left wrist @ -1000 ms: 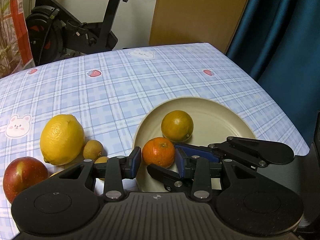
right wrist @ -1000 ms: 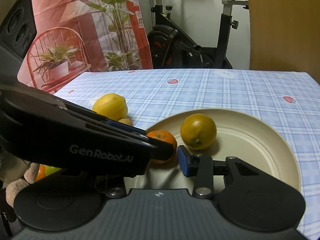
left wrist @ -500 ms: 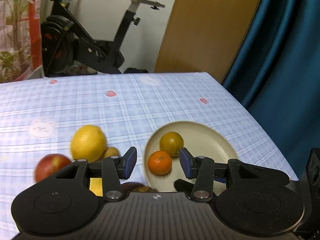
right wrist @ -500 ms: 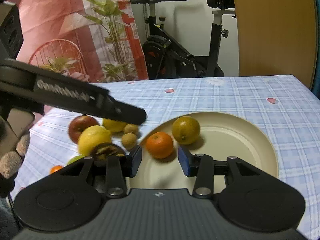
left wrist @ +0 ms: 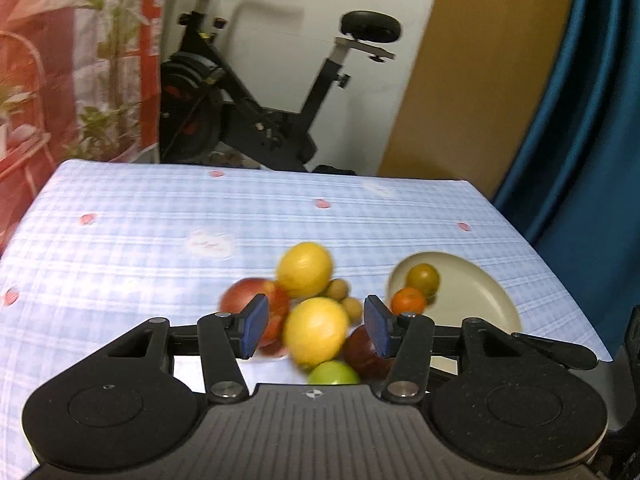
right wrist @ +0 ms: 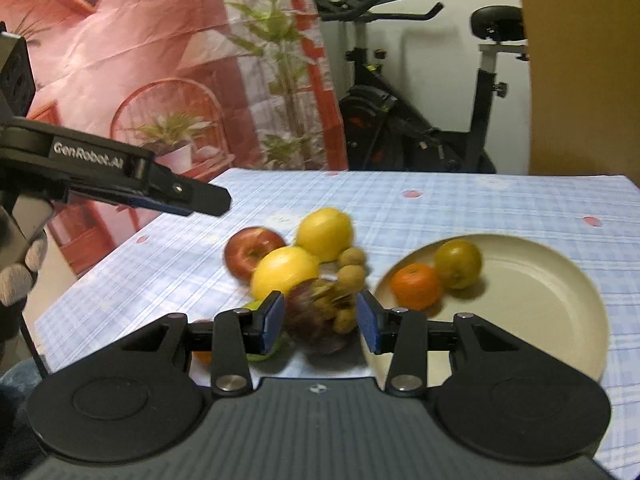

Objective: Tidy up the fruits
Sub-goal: 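Move the left gripper to the orange and close on it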

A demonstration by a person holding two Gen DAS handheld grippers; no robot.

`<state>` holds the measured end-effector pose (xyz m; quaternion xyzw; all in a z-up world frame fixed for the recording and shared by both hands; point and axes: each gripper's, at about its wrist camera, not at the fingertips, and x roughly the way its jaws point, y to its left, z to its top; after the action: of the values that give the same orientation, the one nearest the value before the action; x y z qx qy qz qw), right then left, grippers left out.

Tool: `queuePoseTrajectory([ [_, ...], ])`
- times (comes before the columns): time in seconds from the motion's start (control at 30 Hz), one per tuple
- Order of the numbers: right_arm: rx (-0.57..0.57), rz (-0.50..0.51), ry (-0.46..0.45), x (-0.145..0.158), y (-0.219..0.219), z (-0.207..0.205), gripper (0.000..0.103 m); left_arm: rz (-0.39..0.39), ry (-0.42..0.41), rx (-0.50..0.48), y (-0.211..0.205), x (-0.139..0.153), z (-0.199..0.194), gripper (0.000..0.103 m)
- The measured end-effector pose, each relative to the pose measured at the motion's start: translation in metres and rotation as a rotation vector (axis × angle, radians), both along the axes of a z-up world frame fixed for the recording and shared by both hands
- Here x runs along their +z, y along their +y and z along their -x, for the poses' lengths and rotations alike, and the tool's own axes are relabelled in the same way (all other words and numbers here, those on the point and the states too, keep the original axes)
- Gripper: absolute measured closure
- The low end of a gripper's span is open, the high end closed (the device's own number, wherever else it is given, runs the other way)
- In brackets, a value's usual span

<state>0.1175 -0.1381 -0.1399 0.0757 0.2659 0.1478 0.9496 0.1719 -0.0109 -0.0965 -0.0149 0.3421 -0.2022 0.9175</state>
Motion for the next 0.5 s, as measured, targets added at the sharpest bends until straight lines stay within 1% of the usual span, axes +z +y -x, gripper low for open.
queuePoseTrajectory([
  [0.17,0.046,0.016,0.021,-0.006,0.013,-0.001,0.06,0.008,0.041,0.036,0.021,-0.017,0.005,0.048],
  [0.3,0.089,0.036,0.045,-0.013,0.027,0.0,0.06,0.071,0.121,0.064,0.041,-0.037,0.005,0.048],
  [0.43,0.12,0.051,0.072,-0.021,0.037,-0.003,0.06,0.096,0.158,0.073,0.044,-0.05,0.003,0.048],
  [0.5,0.129,0.057,0.085,-0.024,0.041,-0.005,0.06,0.113,0.163,0.07,0.044,-0.055,0.001,0.048],
])
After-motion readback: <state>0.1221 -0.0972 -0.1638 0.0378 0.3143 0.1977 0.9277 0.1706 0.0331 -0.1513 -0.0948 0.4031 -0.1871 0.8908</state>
